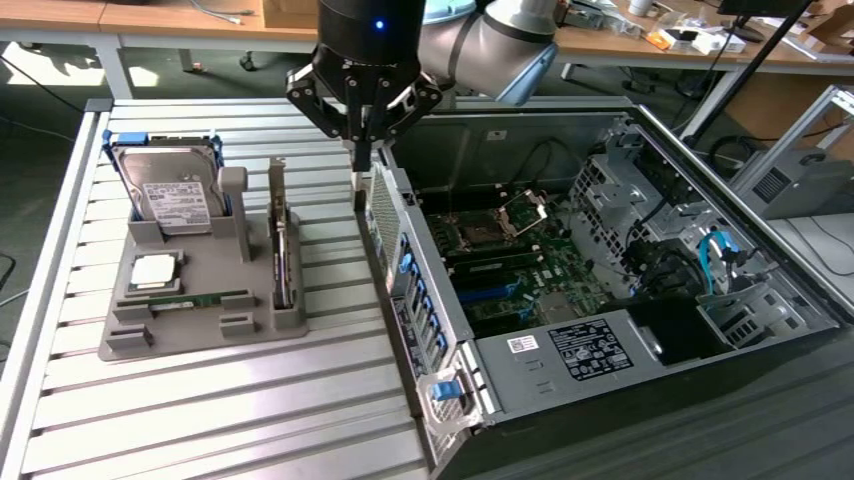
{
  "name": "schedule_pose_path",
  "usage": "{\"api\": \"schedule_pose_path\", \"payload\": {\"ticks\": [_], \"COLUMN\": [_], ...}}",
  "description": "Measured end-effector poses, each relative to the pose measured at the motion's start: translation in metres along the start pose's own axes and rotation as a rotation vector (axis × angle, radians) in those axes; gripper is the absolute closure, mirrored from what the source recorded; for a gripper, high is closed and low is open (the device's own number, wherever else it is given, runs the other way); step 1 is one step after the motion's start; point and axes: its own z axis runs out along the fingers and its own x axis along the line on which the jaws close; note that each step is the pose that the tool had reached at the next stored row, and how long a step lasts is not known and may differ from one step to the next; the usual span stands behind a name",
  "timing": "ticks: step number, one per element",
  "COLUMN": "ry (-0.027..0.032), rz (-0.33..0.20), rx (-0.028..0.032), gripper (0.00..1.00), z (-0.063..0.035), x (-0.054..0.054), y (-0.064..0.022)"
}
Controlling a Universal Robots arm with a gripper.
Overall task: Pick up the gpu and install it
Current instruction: 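Reach for the gpu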
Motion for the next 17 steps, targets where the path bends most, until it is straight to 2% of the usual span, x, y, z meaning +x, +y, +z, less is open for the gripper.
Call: {"api": "schedule_pose_path", "payload": {"ticks": [17], "ry": [0.0000], "rz": [0.000], "rx": [0.0000], "gripper": [0.90], "z": [-0.0001], "x": [0.0044], "y": [-0.0004]}}
